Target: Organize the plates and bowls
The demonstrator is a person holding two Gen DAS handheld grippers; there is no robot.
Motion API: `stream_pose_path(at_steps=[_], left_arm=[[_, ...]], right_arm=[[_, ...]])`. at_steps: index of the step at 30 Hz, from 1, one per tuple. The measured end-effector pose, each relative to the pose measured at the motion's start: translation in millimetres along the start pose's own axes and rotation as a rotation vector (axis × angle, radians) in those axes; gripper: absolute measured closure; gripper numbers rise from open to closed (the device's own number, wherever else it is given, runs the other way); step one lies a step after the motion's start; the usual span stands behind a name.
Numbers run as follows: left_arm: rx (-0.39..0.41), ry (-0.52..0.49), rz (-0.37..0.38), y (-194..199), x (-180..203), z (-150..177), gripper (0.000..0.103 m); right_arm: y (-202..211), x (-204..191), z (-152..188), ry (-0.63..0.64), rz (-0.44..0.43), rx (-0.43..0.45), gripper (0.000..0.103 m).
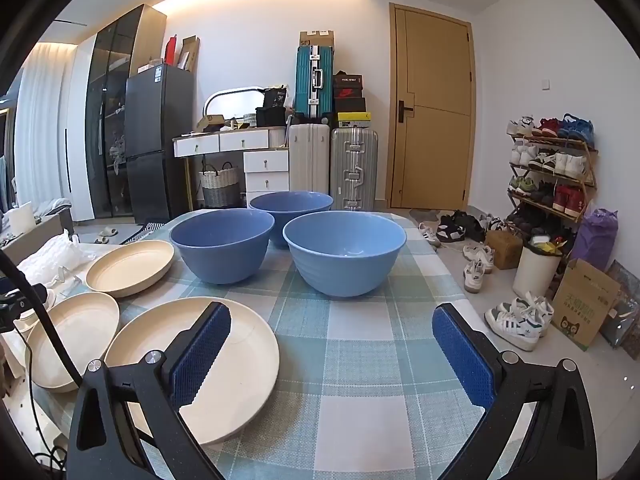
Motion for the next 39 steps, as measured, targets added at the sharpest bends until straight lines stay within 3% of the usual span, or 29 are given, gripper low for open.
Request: stream_pose_path(at_steps=[39], left_arm=[[-0.011, 0.004, 0.004, -3.5, -2.8, 1.0, 0.002]], right_arm=[[10.0, 2.2, -5.6, 0.002, 0.014, 0.013, 0.000]])
Point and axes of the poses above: each gripper's, at about its wrist camera, not at the fingertips, and y roughly against the way its jaws point, x to its right, z to its underside, the point moved 5 cm from there along -y, roughly the way its jaws point, and after that the axes turned 12 degrees about -x, right-handed, at the moved point
